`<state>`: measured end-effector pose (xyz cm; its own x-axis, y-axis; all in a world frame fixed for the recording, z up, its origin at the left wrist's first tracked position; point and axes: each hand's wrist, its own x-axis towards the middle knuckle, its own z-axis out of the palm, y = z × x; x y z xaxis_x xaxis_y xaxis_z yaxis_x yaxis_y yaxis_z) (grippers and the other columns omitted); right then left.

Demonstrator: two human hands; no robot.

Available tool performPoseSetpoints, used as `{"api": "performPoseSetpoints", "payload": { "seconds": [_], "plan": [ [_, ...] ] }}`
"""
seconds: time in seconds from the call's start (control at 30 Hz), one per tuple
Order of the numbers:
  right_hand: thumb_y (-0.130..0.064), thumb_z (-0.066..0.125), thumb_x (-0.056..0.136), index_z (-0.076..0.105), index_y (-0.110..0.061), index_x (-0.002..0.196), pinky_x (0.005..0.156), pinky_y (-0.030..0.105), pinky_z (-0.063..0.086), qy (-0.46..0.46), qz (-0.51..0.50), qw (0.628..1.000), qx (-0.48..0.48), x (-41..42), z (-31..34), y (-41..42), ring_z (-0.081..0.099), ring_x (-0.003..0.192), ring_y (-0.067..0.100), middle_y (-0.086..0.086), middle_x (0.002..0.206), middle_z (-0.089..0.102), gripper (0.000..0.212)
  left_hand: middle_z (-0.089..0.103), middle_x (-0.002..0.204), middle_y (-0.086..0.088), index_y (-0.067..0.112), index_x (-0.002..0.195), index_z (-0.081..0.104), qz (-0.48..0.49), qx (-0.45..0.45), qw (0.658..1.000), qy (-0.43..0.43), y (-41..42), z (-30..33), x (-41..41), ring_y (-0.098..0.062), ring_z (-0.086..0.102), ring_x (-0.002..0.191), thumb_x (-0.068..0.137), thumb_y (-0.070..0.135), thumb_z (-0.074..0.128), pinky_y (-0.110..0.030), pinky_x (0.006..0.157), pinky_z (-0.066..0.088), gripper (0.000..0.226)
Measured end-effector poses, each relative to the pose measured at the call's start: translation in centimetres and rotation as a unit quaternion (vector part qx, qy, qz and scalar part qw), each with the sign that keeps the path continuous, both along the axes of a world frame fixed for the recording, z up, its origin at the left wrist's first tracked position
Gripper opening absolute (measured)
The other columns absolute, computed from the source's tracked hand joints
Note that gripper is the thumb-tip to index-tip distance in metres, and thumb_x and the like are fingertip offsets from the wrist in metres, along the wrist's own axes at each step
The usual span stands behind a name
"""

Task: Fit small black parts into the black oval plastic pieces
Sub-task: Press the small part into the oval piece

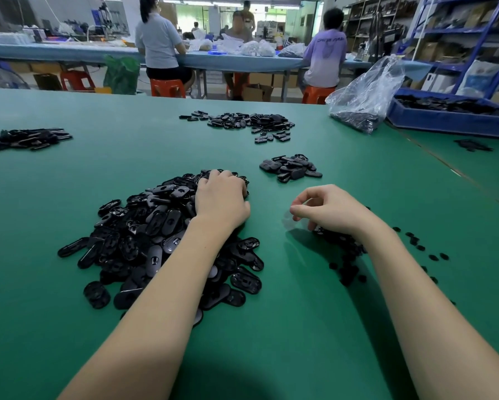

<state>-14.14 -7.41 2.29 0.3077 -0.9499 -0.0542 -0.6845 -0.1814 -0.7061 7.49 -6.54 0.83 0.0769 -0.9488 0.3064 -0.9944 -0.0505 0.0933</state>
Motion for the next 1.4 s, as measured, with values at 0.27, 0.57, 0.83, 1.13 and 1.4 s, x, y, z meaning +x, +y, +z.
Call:
{"api": "performPoseSetpoints", "payload": {
  "seconds": [0.27,0.57,0.83,1.13,1.4],
  "plan": [
    [-0.031,0.067,0.092,0.072,-0.025,0.092,0.065,0.025,0.05,-0.005,0.001,1.0,0.004,0.1,-0.1,0.0,0.067,0.061,0.005,-0.016,0.083,0.077,0.008,0.059,0.129,-0.002,0.025,0.115,0.071,0.01,-0.009,1.0,-0.012,-0.1,-0.3,-0.1,-0.026,0.046,0.126,0.093,0.041,0.059,-0.04,0.106,0.038,0.03],
    [-0.031,0.067,0.092,0.072,-0.025,0.092,0.069,0.027,0.054,-0.007,0.0,1.0,0.007,0.0,0.0,0.0,0.068,0.064,0.007,-0.016,0.083,0.077,0.008,0.062,0.123,0.002,0.03,0.102,0.073,-0.013,-0.012,1.0,0.0,0.1,-0.2,-0.3,-0.024,0.046,0.125,0.092,0.042,0.065,-0.04,0.103,0.037,0.017],
    [-0.034,0.066,0.093,0.072,-0.026,0.093,0.071,0.028,0.048,-0.005,-0.006,1.0,0.0,-0.4,0.3,0.2,0.069,0.064,0.006,-0.018,0.084,0.077,0.01,0.068,0.112,0.003,0.027,0.104,0.067,-0.025,-0.027,0.999,0.015,0.0,-0.4,-0.4,-0.022,0.049,0.12,0.097,0.038,0.06,-0.041,0.104,0.032,0.015],
    [-0.032,0.069,0.091,0.074,-0.029,0.083,0.069,0.025,0.047,0.042,-0.044,0.998,-0.029,-1.9,0.8,-0.2,0.063,0.065,-0.001,-0.014,0.078,0.076,0.01,0.065,0.093,0.011,0.026,0.096,0.068,-0.071,-0.128,0.97,0.196,0.3,1.2,-2.3,-0.016,0.058,0.098,0.097,0.037,0.061,-0.032,0.088,0.043,0.013],
    [-0.035,0.084,0.076,0.08,-0.039,0.079,0.091,0.031,0.056,0.165,-0.035,0.986,0.014,-2.7,1.4,-0.2,0.07,0.09,0.006,-0.017,0.082,0.076,0.006,0.071,0.086,-0.005,0.014,0.094,0.065,-0.087,0.075,0.734,0.669,0.7,0.4,-5.8,-0.009,0.07,0.064,0.096,0.021,0.067,-0.018,0.054,0.052,0.007]
  ]
}}
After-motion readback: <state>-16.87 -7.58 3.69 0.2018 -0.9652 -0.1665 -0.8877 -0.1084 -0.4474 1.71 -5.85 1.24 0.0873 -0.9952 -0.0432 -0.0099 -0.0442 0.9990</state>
